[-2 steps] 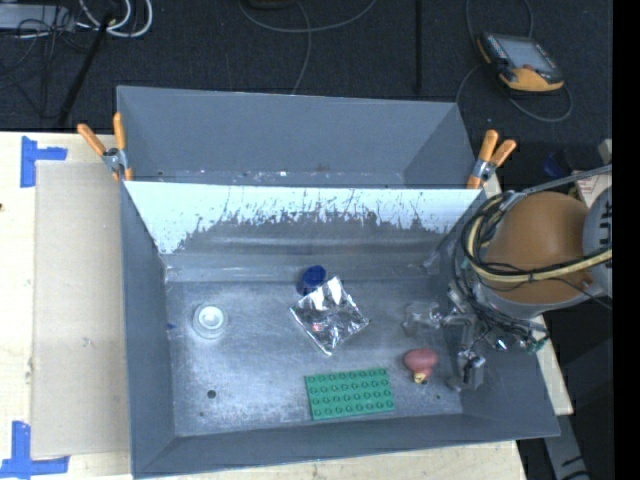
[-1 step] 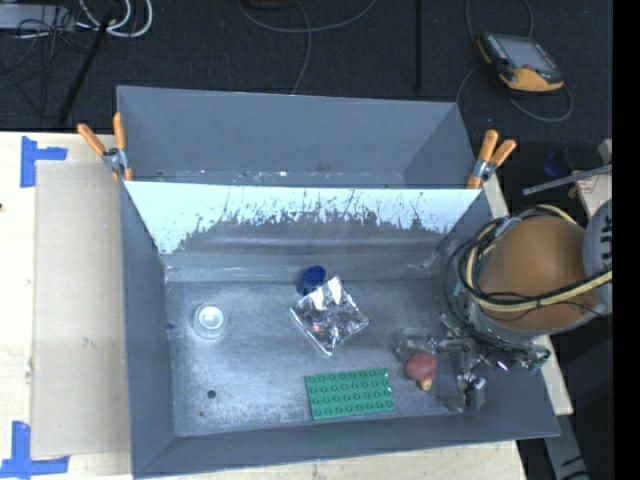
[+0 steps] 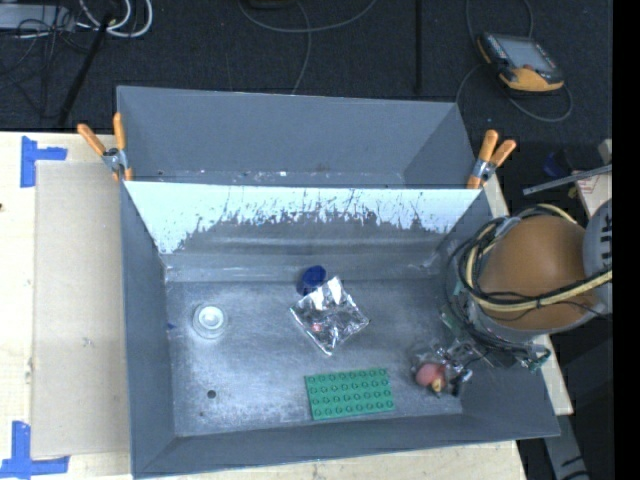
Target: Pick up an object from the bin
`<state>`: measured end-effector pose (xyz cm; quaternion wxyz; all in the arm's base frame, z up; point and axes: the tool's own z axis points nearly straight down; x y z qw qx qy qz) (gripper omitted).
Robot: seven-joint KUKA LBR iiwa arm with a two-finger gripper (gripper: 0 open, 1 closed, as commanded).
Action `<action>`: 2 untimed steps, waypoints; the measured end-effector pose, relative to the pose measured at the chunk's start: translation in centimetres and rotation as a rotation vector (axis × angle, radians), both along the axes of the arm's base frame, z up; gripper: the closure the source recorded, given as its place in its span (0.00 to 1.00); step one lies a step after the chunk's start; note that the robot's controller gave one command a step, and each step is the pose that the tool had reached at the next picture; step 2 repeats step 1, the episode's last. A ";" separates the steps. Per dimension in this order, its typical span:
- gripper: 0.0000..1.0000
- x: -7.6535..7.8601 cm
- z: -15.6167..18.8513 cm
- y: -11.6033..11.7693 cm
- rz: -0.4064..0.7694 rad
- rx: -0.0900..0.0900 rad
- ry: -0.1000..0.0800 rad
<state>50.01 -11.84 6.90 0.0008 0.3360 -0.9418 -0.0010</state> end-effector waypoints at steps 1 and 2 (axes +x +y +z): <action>1.00 -2.5 8.5 -1.2 0.034 -0.003 -0.007; 1.00 -2.5 8.5 -1.2 0.034 -0.003 -0.007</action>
Offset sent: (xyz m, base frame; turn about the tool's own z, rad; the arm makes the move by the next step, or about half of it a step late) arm -0.0263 -0.0110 0.0818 -0.0376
